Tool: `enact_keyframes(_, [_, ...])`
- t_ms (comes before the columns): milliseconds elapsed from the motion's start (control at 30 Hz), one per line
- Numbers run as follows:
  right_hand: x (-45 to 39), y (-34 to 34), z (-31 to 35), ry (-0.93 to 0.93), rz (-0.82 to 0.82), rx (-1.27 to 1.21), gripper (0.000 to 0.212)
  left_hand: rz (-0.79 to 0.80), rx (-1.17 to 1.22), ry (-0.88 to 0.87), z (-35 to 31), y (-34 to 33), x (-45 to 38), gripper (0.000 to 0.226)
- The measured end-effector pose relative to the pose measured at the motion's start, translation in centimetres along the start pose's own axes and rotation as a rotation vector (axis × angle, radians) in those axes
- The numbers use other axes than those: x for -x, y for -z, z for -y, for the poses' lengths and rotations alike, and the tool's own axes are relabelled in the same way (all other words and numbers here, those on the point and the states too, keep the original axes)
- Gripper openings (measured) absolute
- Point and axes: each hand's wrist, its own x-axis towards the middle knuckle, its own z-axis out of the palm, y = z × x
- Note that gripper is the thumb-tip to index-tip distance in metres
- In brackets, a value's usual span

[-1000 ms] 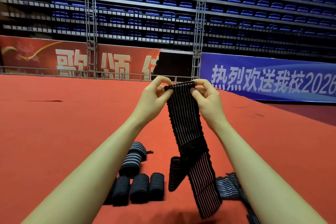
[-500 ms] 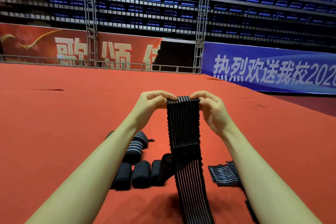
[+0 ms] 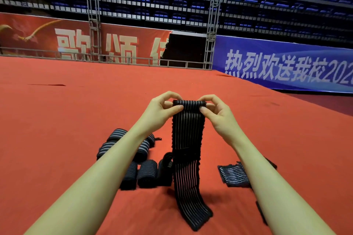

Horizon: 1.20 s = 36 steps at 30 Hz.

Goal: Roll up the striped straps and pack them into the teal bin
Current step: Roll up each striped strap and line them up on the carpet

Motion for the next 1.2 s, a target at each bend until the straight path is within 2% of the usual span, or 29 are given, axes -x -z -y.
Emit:
enact_keyframes(100, [0.7,-0.5,-0.3,-0.014,0.034,-0.077,0.025,0.028,0.106,0.02,0.6,0.3,0.8,0.019])
enact_keyframes(233, [1.1,-0.8,-1.3,-0.066,-0.016,-0.255,0.031,0.071,0.145,0.029,1.3,0.2,1.5,0.021])
enact_keyframes(300, [1.2,-1.0,-1.4,-0.088,-0.038,-0.3,0.026,0.054,0.137,0.031,1.3,0.3,1.6,0.024])
enact_keyframes(367, [1.3,-1.1,-1.4,-0.112,-0.045,-0.336,0.019,0.025,0.157,0.032,1.3,0.3,1.8,0.017])
enact_keyframes(500, [1.9,-1.2,-2.1,-0.102,-0.023,-0.287,0.013,-0.047,0.136,0.084,2.1,-0.1,2.6,0.008])
enact_keyframes(600, [2.0,-1.3,-2.5,-0.089,-0.043,-0.262,0.028,-0.067,0.092,0.104,2.6,-0.1,2.6,0.019])
enact_keyframes(667, [1.9,-1.2,-2.6,-0.11,-0.062,-0.255,0.034,-0.09,0.054,0.121,2.6,0.0,2.3,0.014])
enact_keyframes(800, [2.4,-1.4,-2.6,-0.122,-0.067,-0.182,0.021,-0.086,-0.037,0.107,2.9,-0.4,2.4,0.011])
enact_keyframes(967, [2.8,-1.5,-2.6,-0.115,0.021,-0.084,0.018,-0.094,0.033,0.124,3.1,-0.3,3.0,0.012])
enact_keyframes(1100, [3.1,-1.4,-2.6,-0.114,-0.019,-0.178,0.022,-0.054,0.09,0.129,2.6,-0.8,3.4,0.011])
enact_keyframes(1200, [3.2,-1.8,-2.6,-0.135,-0.013,-0.298,0.018,-0.011,0.174,0.15,2.0,-0.6,3.5,0.013])
